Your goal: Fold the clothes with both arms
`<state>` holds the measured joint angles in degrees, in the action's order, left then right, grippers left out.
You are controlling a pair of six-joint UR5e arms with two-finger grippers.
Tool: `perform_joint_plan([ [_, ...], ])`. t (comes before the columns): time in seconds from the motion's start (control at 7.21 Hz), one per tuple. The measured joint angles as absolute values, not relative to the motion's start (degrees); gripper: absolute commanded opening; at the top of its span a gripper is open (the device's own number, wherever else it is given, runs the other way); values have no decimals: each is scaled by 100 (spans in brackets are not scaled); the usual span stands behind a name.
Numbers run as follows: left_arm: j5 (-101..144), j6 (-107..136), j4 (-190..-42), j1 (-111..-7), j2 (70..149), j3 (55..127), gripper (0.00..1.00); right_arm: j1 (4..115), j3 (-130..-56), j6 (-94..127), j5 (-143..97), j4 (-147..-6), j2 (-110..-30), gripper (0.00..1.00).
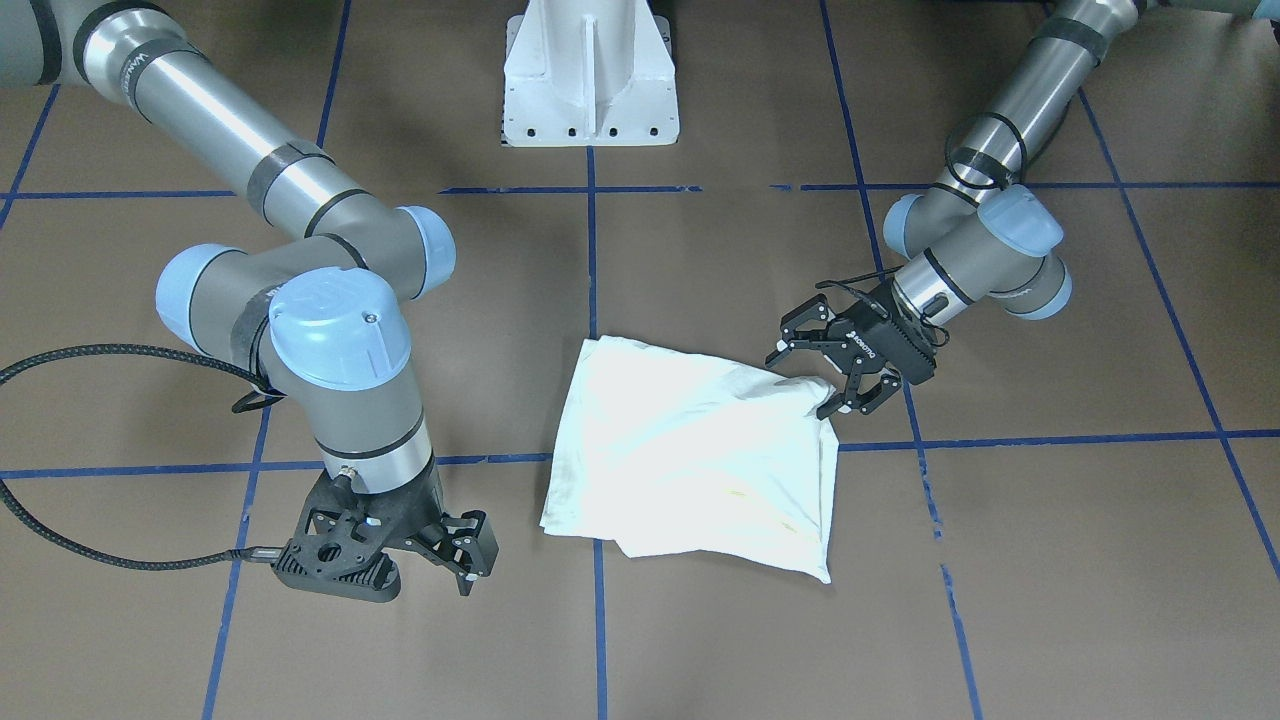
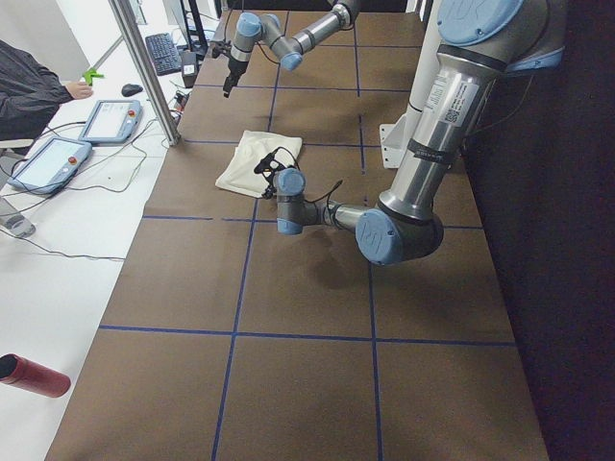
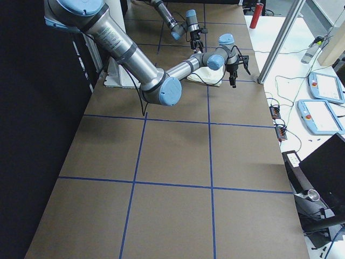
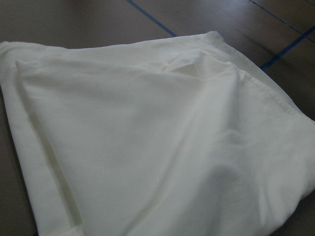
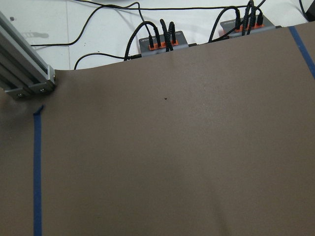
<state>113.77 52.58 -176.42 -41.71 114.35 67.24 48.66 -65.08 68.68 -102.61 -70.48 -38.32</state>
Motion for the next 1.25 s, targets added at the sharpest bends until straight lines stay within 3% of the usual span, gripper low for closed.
perform_joint_plan([
  [0.55,12065,5387,-16136,-5185,11384,7374,100,5231,-7050,6027,-11032,-7467,-4174,100],
  [1.25,12140,2191,-13564,-6720,10591,8420,100,6920,-8743,2222,-12172,-8900,-6058,100],
])
